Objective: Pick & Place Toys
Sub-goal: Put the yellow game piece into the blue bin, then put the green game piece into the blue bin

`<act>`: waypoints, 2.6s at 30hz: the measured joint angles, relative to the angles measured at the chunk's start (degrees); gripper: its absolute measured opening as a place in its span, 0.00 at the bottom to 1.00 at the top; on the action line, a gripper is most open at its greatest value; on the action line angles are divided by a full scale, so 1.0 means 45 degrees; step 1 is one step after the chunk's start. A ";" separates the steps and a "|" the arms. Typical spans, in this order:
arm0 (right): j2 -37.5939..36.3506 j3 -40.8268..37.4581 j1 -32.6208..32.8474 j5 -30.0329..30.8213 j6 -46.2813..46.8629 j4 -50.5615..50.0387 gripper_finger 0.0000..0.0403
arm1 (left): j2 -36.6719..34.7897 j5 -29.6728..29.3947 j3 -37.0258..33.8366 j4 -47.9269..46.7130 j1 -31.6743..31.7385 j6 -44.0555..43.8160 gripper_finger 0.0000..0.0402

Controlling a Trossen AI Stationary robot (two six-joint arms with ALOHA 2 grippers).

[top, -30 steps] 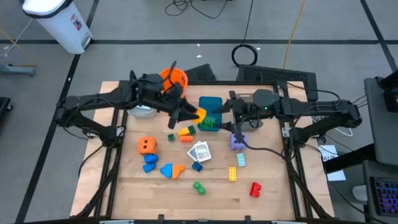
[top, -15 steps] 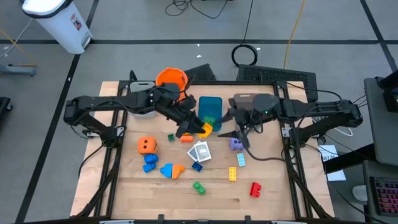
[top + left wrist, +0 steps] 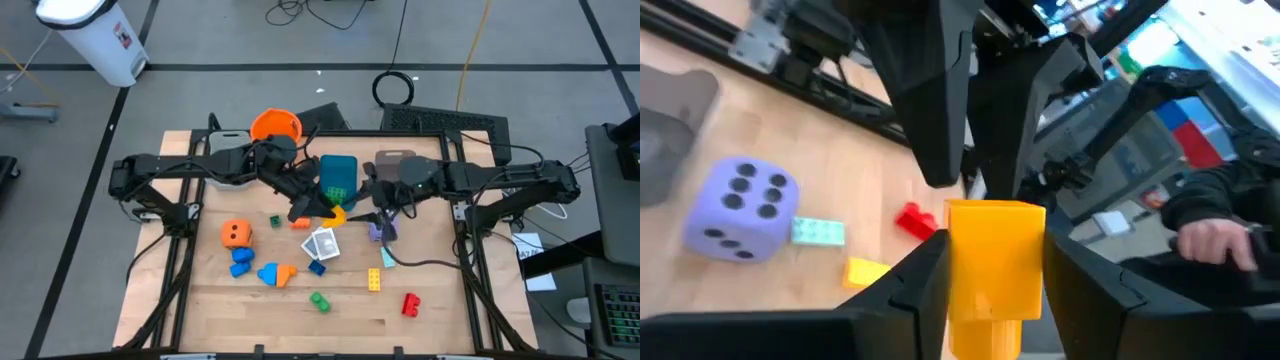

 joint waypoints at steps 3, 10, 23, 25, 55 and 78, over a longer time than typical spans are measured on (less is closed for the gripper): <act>0.0135 0.0000 0.0097 0.0008 0.0046 -0.0044 0.41 | 0.0047 0.0072 -0.0001 0.0101 0.0068 -0.0015 0.30; 0.0339 0.0000 0.0160 0.0038 0.0007 -0.0334 0.41 | 0.0023 0.0095 -0.0001 0.0341 0.0300 0.0014 0.19; -0.0165 -0.0010 0.0199 0.0018 0.1706 -0.4468 0.40 | 0.0023 0.0088 -0.0001 0.0704 0.0361 0.0069 0.16; -0.0377 -0.0010 0.0345 0.0068 0.2045 -0.5510 0.40 | 0.0023 0.0075 -0.0001 0.0703 0.0298 0.0296 0.16; -0.1891 -0.0010 0.1578 0.2374 0.2970 -0.6406 0.40 | 0.0018 -0.0162 -0.0001 0.4005 0.0584 0.0393 0.27; -0.1891 -0.0010 0.1578 0.2466 0.3300 -0.6698 0.40 | -0.1890 -0.7315 -0.0011 -1.2377 -0.2097 0.2456 0.36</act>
